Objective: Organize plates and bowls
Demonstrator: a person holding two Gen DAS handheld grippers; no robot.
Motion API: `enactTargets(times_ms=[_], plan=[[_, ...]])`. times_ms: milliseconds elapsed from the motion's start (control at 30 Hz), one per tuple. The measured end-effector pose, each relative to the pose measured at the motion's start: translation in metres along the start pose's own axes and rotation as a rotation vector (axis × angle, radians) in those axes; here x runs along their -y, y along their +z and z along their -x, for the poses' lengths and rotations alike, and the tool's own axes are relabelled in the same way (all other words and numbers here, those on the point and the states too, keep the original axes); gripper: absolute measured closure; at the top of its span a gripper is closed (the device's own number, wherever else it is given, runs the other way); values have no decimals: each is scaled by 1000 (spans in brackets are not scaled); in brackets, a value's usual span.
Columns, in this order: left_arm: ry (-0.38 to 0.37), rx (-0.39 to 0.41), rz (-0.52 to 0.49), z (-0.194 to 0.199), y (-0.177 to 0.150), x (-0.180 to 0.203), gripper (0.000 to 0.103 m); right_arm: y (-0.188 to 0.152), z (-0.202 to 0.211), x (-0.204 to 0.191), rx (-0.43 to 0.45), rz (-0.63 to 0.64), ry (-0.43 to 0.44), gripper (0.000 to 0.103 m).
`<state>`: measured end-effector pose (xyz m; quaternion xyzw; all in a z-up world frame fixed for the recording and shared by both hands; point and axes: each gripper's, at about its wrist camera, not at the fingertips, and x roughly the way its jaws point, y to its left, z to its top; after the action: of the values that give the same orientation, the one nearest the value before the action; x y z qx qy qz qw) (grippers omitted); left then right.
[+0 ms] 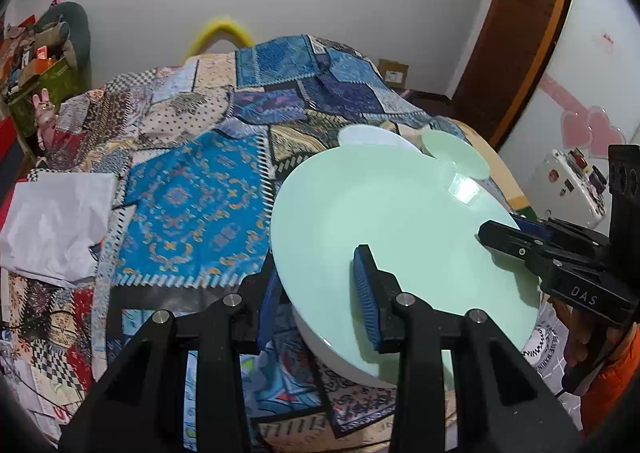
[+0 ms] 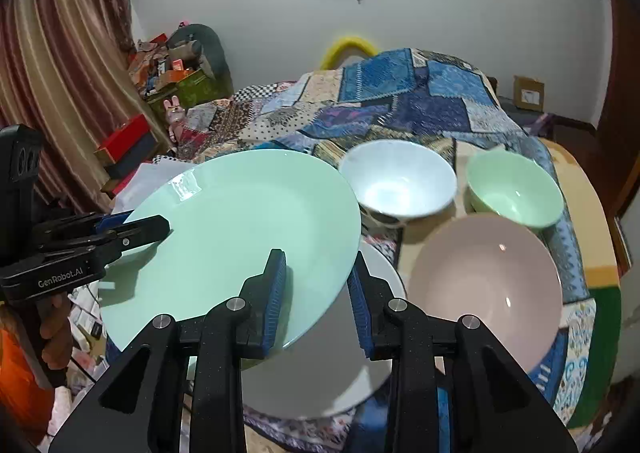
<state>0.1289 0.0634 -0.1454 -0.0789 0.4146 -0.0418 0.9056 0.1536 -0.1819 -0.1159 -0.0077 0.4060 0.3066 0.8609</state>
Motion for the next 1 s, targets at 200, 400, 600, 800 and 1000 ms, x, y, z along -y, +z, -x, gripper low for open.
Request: enactTargets(times_ms=[200,400,600,800,1000], plan=[[-21,-44,-3,-15,-11,9,67,-17,1,13,-22,-32,-8,74],[-30,-88,3,-31,-22,11,67,-33,-3,20,-54,-61,-8,74],[-28,-120,16,-45,-31,5,67,-43,-11,22,-80,-82,3,74],[-23,-148,27,-56,-36,-1,67,-49,-20,22,-109,-92,12,74],[-16,-166,33,-67,-39,-6,67,-53,-27,22,-130,-102,18,74]])
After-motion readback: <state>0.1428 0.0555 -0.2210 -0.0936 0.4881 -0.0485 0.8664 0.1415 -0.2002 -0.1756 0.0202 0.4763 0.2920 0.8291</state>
